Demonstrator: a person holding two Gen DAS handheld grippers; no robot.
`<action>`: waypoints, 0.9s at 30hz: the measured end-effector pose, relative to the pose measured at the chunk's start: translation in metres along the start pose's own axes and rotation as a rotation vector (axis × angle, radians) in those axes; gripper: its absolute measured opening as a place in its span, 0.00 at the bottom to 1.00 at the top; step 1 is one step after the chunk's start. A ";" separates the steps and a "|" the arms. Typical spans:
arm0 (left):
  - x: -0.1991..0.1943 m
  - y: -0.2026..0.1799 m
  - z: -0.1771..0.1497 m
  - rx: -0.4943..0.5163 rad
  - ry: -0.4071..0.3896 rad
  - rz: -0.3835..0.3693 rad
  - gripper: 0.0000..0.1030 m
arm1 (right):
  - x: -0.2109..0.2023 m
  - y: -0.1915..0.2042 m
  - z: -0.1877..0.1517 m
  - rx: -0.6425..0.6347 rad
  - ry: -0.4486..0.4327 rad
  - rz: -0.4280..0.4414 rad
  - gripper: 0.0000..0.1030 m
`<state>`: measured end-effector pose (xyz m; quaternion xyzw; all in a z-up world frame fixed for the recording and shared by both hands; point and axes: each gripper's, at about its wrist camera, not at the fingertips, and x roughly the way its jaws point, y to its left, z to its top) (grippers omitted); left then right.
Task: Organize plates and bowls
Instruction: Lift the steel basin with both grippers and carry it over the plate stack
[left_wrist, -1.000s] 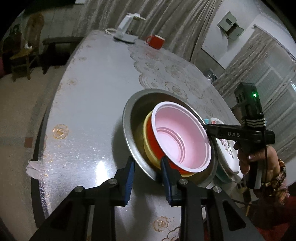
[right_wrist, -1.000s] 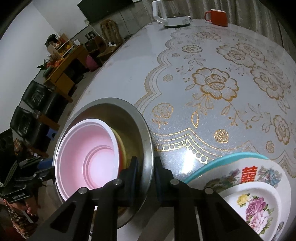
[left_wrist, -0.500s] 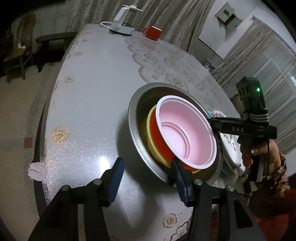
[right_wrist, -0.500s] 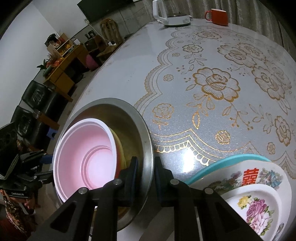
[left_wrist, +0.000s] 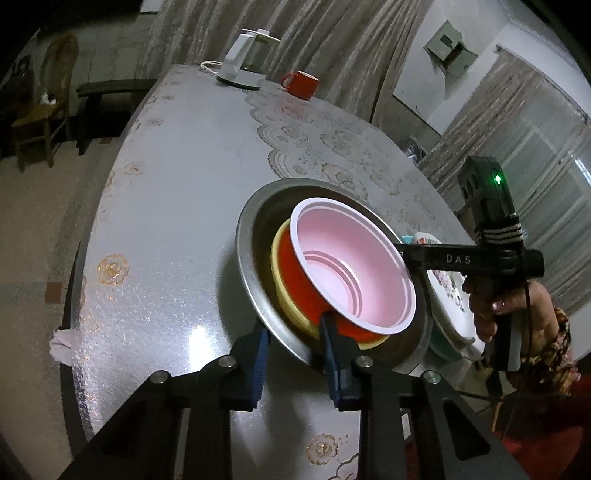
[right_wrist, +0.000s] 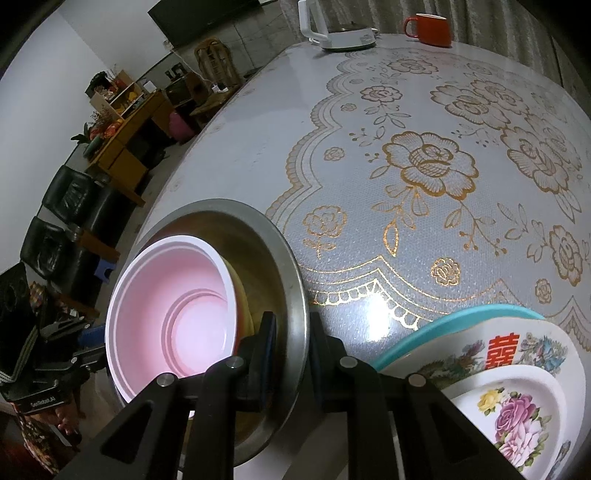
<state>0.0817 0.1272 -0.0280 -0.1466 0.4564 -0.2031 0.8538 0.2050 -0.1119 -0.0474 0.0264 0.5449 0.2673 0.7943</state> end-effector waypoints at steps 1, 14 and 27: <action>-0.001 -0.001 -0.001 0.002 -0.004 0.002 0.26 | 0.000 0.000 0.000 0.001 -0.002 0.000 0.15; 0.003 -0.007 -0.001 0.030 -0.049 0.055 0.26 | 0.002 -0.001 -0.005 0.035 -0.023 0.020 0.12; 0.000 -0.004 -0.007 0.041 -0.088 0.059 0.26 | -0.004 -0.004 -0.014 0.080 -0.094 0.095 0.12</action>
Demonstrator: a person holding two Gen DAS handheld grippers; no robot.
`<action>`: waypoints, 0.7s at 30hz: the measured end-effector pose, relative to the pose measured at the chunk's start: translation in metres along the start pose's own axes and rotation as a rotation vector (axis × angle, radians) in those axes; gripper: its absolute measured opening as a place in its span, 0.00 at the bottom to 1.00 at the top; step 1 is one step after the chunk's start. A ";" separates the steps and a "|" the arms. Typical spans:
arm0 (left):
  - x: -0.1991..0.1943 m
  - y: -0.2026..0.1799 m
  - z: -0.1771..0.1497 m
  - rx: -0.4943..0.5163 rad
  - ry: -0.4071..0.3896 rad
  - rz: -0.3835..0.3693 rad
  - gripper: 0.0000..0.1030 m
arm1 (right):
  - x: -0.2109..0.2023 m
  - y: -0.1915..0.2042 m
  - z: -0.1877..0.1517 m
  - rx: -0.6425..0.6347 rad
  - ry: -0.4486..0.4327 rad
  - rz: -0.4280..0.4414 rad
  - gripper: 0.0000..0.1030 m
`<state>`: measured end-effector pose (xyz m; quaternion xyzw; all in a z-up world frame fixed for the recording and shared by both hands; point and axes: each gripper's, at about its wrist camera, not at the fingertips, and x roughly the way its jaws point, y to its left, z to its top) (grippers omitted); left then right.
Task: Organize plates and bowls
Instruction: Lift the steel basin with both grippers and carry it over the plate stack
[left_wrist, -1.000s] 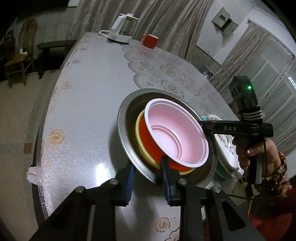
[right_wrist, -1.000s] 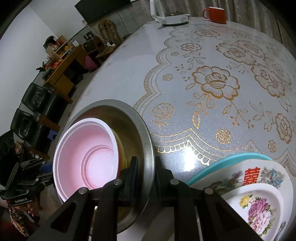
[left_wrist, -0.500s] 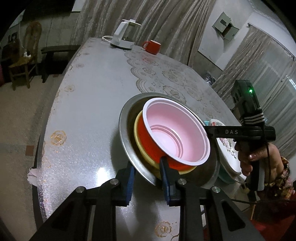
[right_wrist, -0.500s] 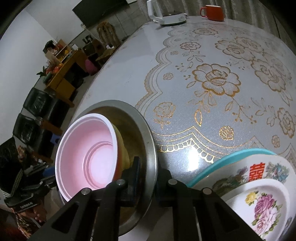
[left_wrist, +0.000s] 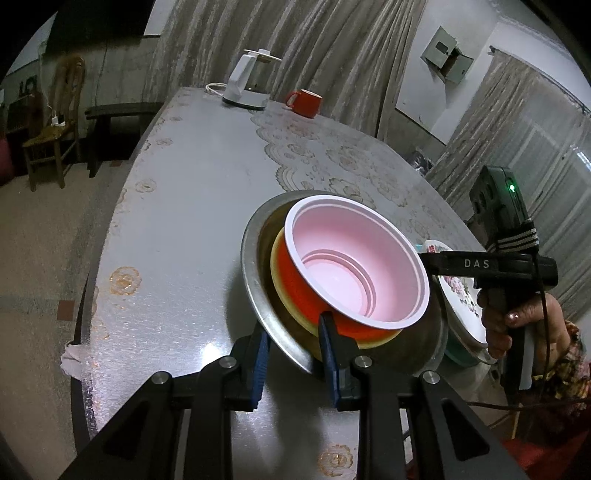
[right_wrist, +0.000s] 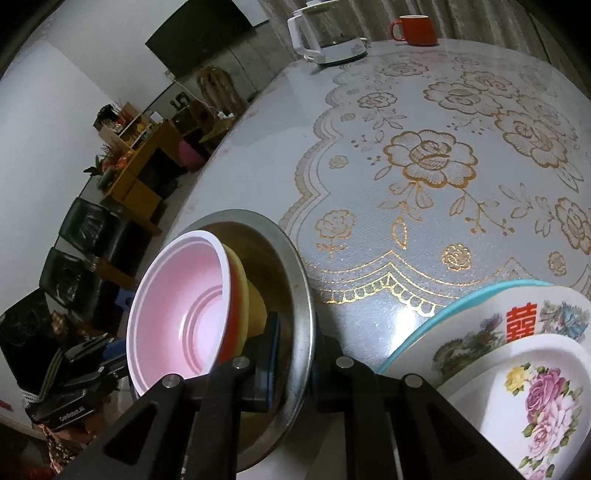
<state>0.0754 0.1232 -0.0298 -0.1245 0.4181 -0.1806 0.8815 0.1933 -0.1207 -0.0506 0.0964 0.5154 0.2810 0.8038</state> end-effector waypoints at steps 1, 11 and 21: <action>-0.001 0.000 0.000 -0.001 -0.009 0.000 0.26 | 0.000 0.000 -0.001 0.004 -0.003 0.008 0.12; -0.012 -0.007 0.009 0.025 -0.065 0.013 0.26 | -0.013 0.009 0.003 0.011 -0.062 0.031 0.12; -0.022 -0.022 0.021 0.055 -0.111 -0.008 0.26 | -0.040 0.011 0.003 0.019 -0.127 0.045 0.13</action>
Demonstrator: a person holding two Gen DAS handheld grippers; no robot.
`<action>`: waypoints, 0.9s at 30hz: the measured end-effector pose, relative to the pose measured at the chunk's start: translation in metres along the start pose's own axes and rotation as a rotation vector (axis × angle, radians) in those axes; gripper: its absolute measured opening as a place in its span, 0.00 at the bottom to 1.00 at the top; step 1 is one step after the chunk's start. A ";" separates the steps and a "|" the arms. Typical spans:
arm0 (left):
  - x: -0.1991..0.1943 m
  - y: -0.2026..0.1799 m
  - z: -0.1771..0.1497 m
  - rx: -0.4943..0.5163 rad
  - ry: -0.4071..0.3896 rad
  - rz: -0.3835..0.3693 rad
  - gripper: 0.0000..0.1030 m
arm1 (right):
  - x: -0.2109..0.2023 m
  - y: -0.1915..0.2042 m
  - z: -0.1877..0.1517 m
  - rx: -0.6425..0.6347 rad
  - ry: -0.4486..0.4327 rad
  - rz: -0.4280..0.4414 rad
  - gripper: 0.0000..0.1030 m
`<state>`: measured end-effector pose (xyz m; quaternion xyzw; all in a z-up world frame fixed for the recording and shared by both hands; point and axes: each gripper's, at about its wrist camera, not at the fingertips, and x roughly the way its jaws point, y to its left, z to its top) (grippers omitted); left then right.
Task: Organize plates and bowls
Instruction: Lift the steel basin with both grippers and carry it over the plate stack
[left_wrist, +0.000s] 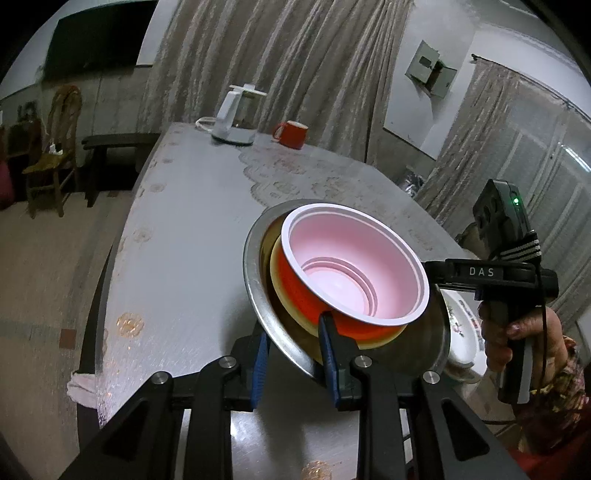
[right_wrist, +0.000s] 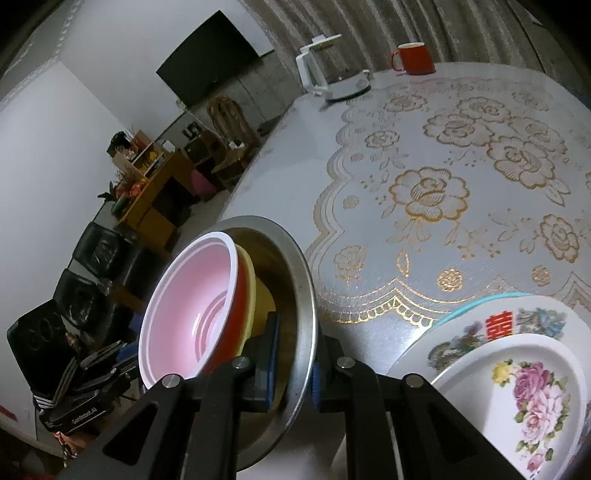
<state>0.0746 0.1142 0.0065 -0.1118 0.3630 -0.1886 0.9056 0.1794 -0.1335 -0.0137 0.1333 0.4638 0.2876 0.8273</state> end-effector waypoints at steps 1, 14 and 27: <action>-0.001 -0.001 0.001 0.004 -0.002 -0.002 0.26 | -0.003 0.000 0.000 0.001 -0.008 0.001 0.13; -0.006 -0.042 0.019 0.089 -0.031 -0.063 0.26 | -0.056 -0.009 -0.005 0.031 -0.110 -0.012 0.13; 0.015 -0.096 0.034 0.182 -0.017 -0.159 0.26 | -0.120 -0.038 -0.023 0.099 -0.211 -0.085 0.13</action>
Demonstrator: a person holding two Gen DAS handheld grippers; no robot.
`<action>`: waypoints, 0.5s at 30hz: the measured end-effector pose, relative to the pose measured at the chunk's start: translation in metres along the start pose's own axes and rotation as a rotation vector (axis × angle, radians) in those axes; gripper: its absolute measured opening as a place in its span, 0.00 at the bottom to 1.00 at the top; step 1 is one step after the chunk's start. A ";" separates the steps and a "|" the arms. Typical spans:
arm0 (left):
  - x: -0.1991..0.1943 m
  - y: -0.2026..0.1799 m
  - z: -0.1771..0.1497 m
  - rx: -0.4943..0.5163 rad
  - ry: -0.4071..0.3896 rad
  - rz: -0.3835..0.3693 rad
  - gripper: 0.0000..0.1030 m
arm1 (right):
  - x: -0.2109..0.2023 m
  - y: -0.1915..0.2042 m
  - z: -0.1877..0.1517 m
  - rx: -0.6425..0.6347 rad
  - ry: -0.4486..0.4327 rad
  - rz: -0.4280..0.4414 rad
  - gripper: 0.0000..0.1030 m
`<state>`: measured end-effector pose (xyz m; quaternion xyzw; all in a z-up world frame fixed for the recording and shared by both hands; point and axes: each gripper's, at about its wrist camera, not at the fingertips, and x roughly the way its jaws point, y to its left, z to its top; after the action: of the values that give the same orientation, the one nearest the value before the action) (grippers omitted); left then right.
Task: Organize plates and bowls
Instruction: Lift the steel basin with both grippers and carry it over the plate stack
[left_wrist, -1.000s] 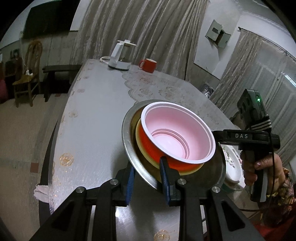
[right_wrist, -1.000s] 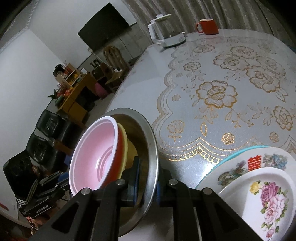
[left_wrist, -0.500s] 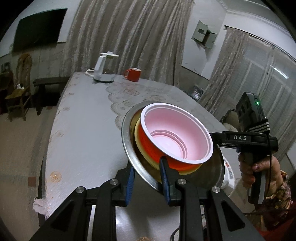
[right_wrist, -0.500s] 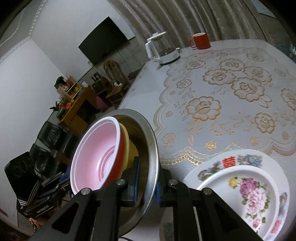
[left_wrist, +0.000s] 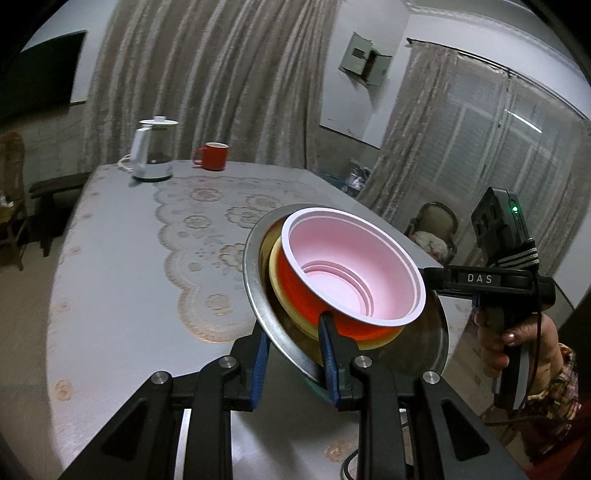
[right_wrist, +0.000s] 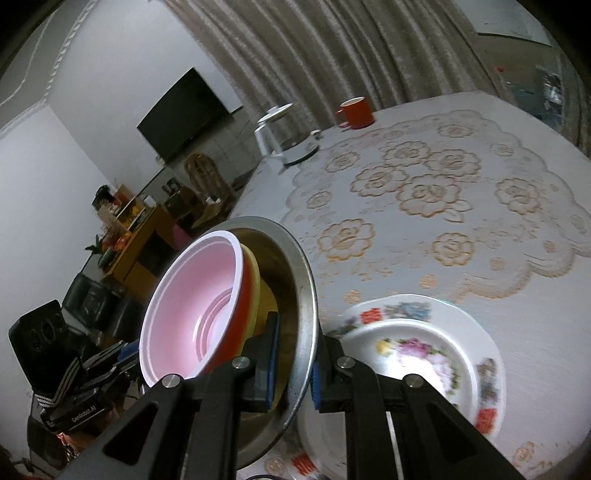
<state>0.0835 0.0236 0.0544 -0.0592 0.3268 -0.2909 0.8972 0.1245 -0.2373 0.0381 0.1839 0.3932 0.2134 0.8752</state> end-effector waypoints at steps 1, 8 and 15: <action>0.005 -0.005 0.001 0.009 0.007 -0.010 0.26 | -0.004 -0.004 -0.001 0.009 -0.005 -0.005 0.13; 0.026 -0.027 0.005 0.043 0.039 -0.063 0.26 | -0.025 -0.032 -0.010 0.080 -0.036 -0.038 0.13; 0.041 -0.046 0.001 0.062 0.062 -0.086 0.26 | -0.041 -0.052 -0.020 0.122 -0.059 -0.069 0.13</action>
<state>0.0868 -0.0374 0.0463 -0.0363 0.3422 -0.3409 0.8749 0.0970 -0.2993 0.0250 0.2295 0.3855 0.1532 0.8805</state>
